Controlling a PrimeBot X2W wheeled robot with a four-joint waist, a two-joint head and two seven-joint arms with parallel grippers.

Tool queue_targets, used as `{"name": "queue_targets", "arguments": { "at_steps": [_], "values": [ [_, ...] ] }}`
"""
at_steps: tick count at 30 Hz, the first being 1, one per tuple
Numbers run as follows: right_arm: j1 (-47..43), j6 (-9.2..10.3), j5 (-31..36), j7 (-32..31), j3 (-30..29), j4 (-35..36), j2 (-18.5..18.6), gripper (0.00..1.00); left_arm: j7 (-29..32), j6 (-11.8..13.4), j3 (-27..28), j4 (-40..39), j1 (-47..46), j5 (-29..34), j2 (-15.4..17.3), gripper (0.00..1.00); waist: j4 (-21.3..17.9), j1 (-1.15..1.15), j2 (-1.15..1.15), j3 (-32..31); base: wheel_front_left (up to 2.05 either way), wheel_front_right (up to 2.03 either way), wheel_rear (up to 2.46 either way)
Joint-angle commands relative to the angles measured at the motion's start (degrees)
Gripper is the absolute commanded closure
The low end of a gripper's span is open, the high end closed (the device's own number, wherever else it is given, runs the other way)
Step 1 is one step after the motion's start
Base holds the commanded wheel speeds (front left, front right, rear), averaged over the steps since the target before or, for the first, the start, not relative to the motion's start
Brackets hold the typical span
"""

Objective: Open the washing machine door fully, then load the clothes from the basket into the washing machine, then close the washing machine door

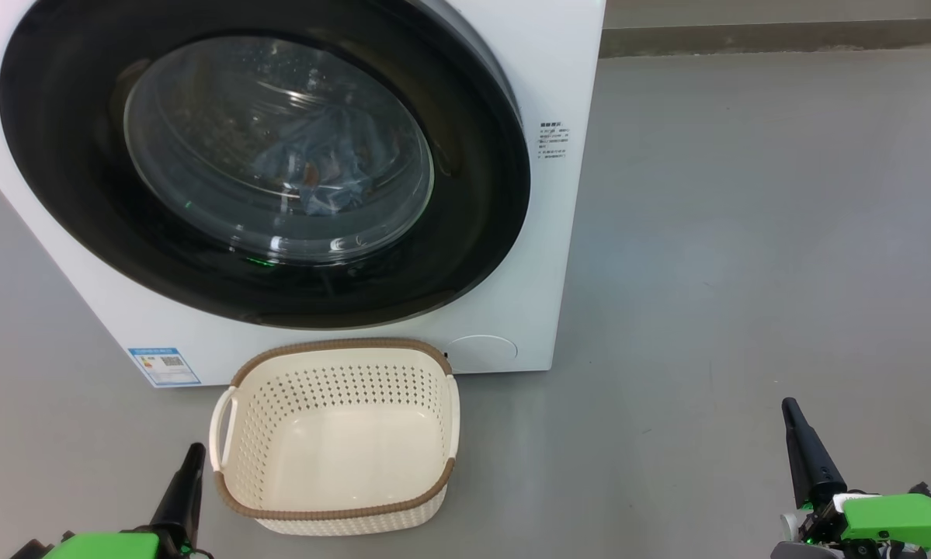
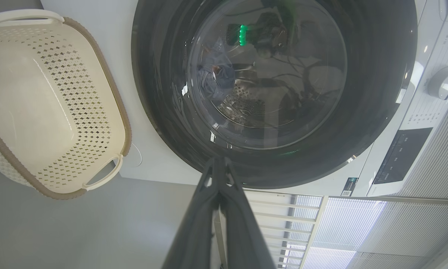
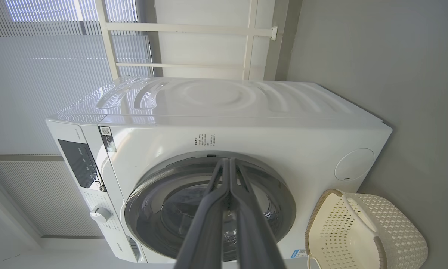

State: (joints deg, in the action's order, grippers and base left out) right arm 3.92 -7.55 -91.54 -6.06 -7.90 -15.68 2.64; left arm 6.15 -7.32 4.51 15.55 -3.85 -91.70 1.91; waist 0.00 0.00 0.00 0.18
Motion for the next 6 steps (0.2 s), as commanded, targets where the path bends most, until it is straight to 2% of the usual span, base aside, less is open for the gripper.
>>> {"name": "queue_targets", "arguments": {
  "at_steps": [1,6],
  "values": [
    [2.3,0.06,-0.6,-0.5,1.3,1.7,0.2,1.00,0.3,-0.2,2.0,-1.5,-2.3,-0.5,1.0,1.00,0.0,0.00,0.00,0.0,0.00,0.00,0.00],
    [2.3,0.06,-0.6,-0.5,1.3,1.7,0.2,1.00,0.3,-0.2,2.0,-1.5,-2.3,-0.5,1.0,1.00,0.0,0.00,0.00,0.0,0.00,0.00,0.00]
  ]
}}
